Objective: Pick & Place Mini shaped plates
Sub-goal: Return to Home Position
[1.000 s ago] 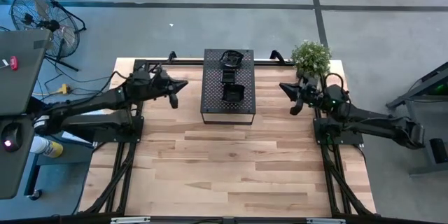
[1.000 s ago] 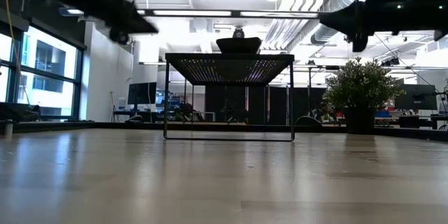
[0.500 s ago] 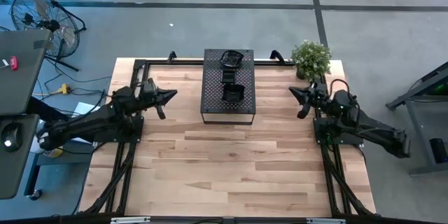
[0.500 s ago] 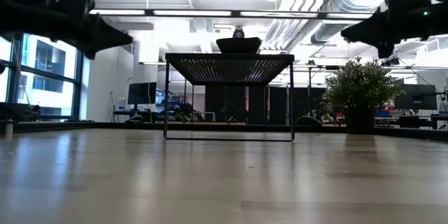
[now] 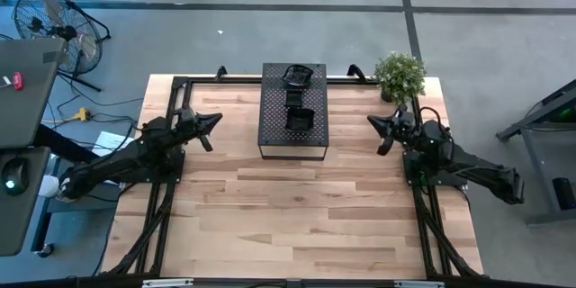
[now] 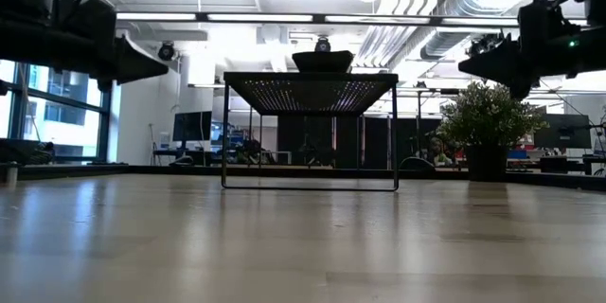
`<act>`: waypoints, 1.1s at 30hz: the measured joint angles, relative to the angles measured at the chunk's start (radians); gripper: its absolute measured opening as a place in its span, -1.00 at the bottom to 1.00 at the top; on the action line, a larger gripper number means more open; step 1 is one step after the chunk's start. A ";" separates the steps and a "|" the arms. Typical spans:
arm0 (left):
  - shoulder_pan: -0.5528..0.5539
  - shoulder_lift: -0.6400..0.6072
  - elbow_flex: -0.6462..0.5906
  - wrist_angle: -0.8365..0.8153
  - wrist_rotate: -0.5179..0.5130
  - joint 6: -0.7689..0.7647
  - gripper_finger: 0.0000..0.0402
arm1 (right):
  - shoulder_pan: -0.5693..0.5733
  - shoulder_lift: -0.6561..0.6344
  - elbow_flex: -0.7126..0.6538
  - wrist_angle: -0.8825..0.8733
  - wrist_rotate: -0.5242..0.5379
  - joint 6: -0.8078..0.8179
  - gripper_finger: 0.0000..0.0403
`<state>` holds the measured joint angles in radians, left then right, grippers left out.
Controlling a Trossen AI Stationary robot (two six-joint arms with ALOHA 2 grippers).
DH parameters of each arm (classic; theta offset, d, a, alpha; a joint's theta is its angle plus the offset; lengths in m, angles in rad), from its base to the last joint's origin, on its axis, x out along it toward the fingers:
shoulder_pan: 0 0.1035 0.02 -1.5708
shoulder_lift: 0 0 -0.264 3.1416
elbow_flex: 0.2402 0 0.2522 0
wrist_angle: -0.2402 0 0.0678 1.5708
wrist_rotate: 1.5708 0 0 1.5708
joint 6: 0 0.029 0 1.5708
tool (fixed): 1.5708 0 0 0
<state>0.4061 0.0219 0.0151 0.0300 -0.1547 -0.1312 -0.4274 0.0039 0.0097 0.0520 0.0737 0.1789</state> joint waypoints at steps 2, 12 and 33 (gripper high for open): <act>0.000 0.008 0.000 0.004 0.004 -0.005 -1.00 | 0.000 0.000 0.000 -0.012 0.001 0.020 -1.00; 0.000 0.008 -0.001 0.002 0.004 -0.004 -1.00 | 0.000 0.006 0.000 -0.012 0.023 0.027 -0.97; 0.000 0.008 -0.002 0.001 0.006 -0.004 -1.00 | 0.000 0.007 0.000 -0.017 0.021 0.022 -0.94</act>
<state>0.4061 0.0299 0.0135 0.0307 -0.1486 -0.1352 -0.4274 0.0113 0.0097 0.0353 0.0948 0.2012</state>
